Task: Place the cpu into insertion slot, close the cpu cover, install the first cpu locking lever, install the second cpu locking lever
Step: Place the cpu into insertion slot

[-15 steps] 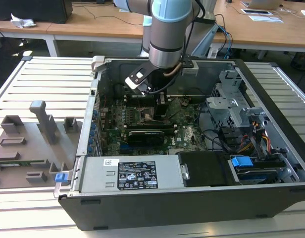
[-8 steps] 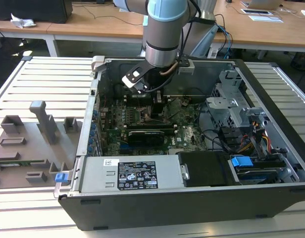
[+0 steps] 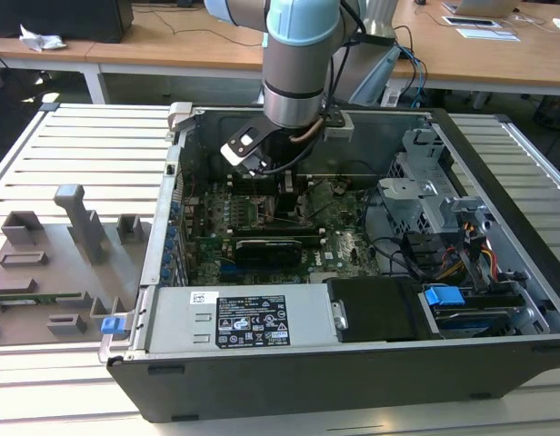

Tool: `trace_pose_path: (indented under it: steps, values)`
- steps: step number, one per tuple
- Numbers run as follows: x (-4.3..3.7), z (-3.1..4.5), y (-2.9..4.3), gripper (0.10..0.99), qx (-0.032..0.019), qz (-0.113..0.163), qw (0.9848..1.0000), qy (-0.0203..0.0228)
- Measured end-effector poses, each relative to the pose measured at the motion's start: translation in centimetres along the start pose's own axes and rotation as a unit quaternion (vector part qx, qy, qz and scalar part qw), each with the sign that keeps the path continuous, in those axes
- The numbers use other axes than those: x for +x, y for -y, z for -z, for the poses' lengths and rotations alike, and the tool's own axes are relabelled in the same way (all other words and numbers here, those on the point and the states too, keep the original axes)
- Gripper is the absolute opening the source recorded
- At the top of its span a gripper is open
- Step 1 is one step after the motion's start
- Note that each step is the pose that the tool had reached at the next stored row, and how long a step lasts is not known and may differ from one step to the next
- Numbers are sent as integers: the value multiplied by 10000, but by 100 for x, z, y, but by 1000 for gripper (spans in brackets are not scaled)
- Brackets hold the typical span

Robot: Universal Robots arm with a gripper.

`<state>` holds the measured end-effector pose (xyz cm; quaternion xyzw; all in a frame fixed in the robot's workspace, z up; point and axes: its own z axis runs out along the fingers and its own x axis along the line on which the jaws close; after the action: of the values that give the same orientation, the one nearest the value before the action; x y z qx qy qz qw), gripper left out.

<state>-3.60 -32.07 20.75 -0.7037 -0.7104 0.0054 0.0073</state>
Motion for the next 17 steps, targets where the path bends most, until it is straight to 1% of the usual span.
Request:
trace_pose_path:
  steps: [2,9,17]
  values:
    - [-1,-16,0,545,1,-64,10000,0]
    - [33,-48,-1,545,1,-66,10000,-1]
    - [33,-86,-2,545,1,-66,10000,2]
